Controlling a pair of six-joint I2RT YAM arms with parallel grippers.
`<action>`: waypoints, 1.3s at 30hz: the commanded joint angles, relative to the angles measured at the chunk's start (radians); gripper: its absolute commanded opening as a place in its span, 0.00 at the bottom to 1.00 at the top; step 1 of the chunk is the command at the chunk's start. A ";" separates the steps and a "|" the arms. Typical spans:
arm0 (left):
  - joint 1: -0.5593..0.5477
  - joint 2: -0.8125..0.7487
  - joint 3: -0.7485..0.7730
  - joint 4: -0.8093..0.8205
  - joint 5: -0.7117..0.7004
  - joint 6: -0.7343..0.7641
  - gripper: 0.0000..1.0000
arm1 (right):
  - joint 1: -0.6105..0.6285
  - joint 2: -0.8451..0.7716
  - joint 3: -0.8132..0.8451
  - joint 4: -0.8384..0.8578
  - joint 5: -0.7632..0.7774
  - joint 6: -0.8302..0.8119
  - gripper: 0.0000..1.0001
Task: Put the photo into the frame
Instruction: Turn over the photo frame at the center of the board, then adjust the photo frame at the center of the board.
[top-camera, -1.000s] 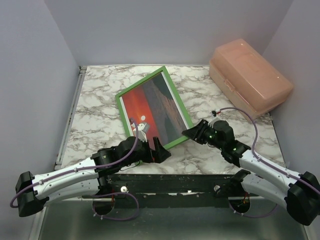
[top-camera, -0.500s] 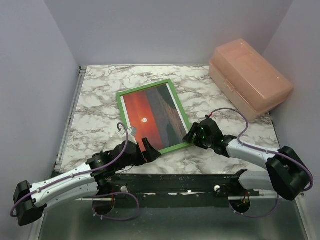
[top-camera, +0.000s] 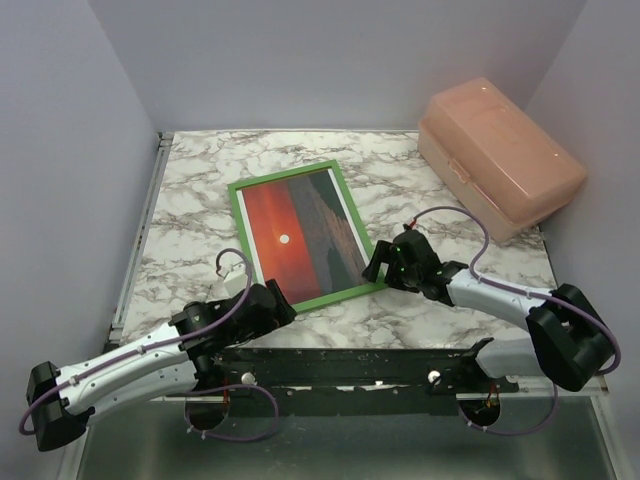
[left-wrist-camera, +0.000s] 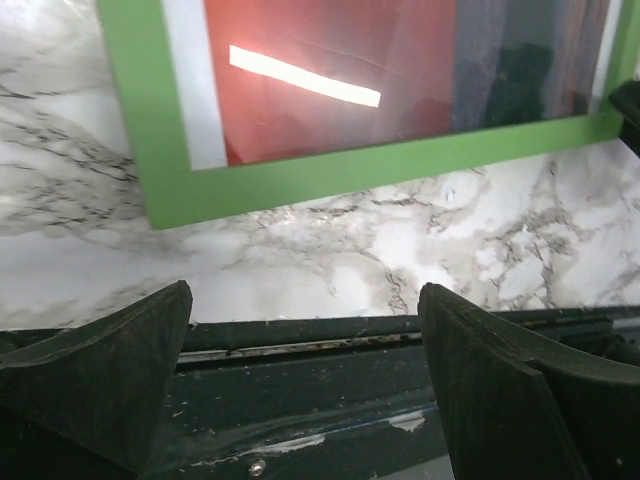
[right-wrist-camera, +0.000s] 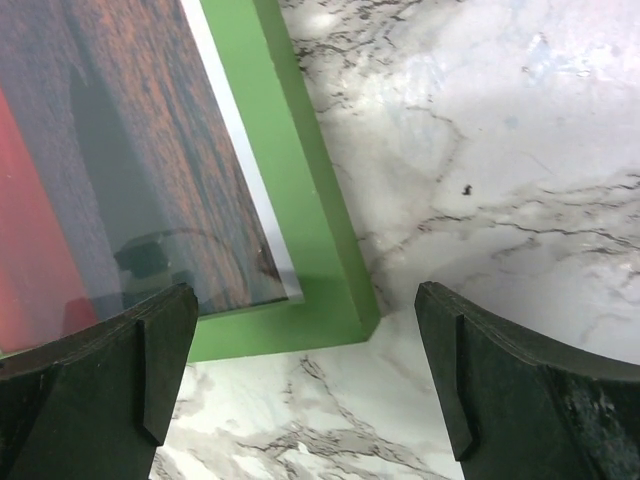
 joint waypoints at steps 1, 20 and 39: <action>0.007 0.039 0.095 -0.236 -0.141 -0.079 0.99 | -0.003 -0.016 -0.038 -0.165 0.054 -0.056 1.00; 0.375 0.148 -0.045 0.087 0.077 0.175 0.92 | -0.003 0.176 0.136 -0.156 -0.131 -0.136 1.00; 0.429 0.598 0.170 0.365 0.294 0.452 0.81 | 0.000 0.058 0.024 -0.216 -0.421 -0.204 1.00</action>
